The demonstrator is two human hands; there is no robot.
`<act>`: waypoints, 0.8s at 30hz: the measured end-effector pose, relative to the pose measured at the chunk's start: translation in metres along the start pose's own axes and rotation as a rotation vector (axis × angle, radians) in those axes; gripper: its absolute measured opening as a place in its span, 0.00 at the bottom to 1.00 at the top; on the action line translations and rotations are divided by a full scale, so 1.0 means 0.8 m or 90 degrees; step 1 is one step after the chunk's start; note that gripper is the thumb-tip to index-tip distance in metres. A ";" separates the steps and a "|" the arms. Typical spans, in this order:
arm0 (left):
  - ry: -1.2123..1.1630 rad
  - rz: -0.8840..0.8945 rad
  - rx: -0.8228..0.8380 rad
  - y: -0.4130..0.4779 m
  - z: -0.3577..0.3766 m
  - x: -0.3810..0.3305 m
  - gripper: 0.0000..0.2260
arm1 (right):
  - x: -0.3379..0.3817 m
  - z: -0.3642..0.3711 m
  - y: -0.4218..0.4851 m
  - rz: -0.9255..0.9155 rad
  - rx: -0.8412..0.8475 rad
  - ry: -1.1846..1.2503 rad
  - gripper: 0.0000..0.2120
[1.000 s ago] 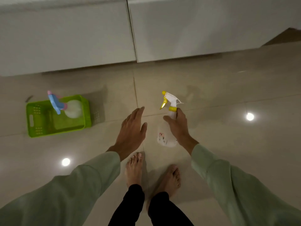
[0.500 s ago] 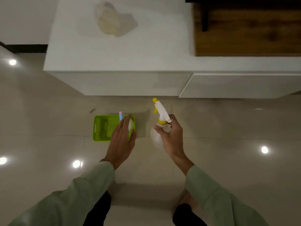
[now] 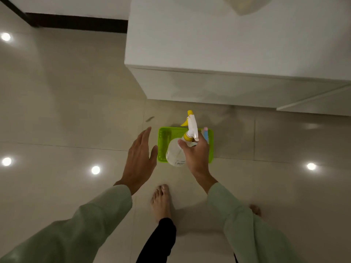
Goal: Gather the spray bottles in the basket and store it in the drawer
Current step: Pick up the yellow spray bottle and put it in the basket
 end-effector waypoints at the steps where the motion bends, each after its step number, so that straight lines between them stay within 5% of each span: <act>1: -0.001 0.000 0.002 0.006 0.000 0.012 0.26 | -0.009 0.014 0.009 0.008 0.002 -0.012 0.11; 10: -0.003 0.014 0.031 0.069 0.058 0.098 0.27 | -0.112 0.104 0.076 -0.028 -0.124 -0.107 0.09; 19: 0.039 0.032 0.054 0.105 0.081 0.118 0.26 | -0.144 0.134 0.082 -0.087 -0.111 -0.180 0.07; 24: 0.031 0.040 0.055 0.099 0.070 0.093 0.27 | -0.150 0.120 0.071 -0.020 -0.015 -0.171 0.22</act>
Point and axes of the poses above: each hand's wrist, its own y-axis towards the middle knuckle, its own z-axis out of the palm, x = y × z, the point moved 3 cm from there along y, towards the middle knuckle, and after that the axes turned 5 degrees about x, right-handed, at the moved point
